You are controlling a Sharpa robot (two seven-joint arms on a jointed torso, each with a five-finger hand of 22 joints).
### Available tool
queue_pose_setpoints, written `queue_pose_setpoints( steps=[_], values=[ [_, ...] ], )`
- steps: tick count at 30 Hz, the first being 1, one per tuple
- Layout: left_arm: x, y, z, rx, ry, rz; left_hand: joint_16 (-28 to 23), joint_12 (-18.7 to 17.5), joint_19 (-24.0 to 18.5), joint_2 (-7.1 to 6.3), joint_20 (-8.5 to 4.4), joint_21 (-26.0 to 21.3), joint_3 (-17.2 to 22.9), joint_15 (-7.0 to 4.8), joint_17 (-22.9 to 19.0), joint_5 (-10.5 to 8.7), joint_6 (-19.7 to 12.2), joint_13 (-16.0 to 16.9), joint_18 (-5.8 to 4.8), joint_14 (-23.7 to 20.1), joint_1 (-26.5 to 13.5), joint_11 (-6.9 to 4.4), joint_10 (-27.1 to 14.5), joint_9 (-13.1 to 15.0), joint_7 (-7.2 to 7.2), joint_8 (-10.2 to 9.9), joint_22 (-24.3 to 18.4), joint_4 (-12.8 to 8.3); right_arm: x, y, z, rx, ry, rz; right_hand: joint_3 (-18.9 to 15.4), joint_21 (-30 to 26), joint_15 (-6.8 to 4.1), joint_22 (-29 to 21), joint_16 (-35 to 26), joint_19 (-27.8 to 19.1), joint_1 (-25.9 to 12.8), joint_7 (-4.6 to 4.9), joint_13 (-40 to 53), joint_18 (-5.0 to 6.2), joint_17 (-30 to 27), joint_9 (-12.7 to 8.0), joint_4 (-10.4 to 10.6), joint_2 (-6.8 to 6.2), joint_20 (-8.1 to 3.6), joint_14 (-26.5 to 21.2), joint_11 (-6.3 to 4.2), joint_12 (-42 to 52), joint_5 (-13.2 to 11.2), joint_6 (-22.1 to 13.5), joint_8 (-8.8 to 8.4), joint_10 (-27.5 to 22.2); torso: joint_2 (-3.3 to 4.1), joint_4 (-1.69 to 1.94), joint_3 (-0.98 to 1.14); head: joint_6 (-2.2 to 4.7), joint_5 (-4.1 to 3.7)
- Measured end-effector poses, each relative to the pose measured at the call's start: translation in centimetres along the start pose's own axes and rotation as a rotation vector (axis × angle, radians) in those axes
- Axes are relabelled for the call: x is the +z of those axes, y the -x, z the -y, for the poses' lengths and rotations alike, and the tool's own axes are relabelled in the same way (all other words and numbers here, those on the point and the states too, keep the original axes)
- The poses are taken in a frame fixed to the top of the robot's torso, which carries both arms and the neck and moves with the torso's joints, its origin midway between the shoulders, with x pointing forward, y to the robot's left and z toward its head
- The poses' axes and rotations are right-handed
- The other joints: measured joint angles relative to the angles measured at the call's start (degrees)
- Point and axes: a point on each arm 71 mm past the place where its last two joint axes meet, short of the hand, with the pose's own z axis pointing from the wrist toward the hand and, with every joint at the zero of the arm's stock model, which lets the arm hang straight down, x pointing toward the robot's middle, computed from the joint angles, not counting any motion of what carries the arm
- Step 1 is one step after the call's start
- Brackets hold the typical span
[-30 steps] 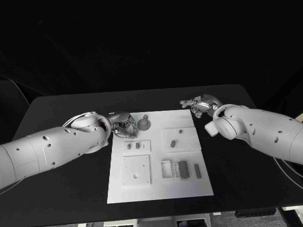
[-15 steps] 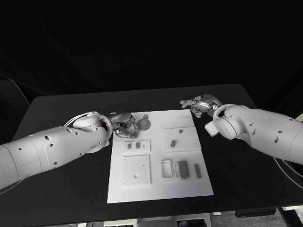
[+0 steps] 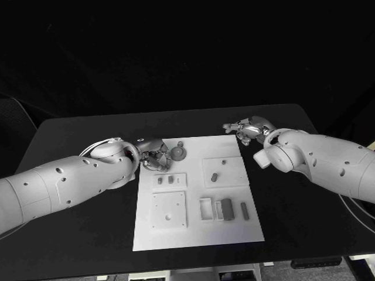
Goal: Assemble the parts on the task board
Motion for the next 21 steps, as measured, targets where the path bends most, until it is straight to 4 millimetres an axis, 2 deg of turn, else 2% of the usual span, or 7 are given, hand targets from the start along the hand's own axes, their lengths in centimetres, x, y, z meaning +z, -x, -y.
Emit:
queue_pose_setpoints(
  steps=[21],
  values=[
    [-0.03,-0.02,-0.15,0.003,0.007,-0.011,0.0,-0.2,0.1,0.0,-0.12,0.0,0.0,0.01,0.0,0.0,0.0,0.0,0.0,0.0,0.0,0.0,0.0,0.0,0.01,-0.1,0.0,0.0,0.01,0.0,0.0,0.0,0.0,0.0,0.0,0.0,-0.13,0.0,0.0,0.1,0.0,-0.03,0.0,0.0,0.0,0.0,0.0,0.0,0.07,0.2,0.0,0.0,0.0,0.0,0.0,0.0,-0.01,0.02,-0.03,-0.17,0.04]
  ],
)
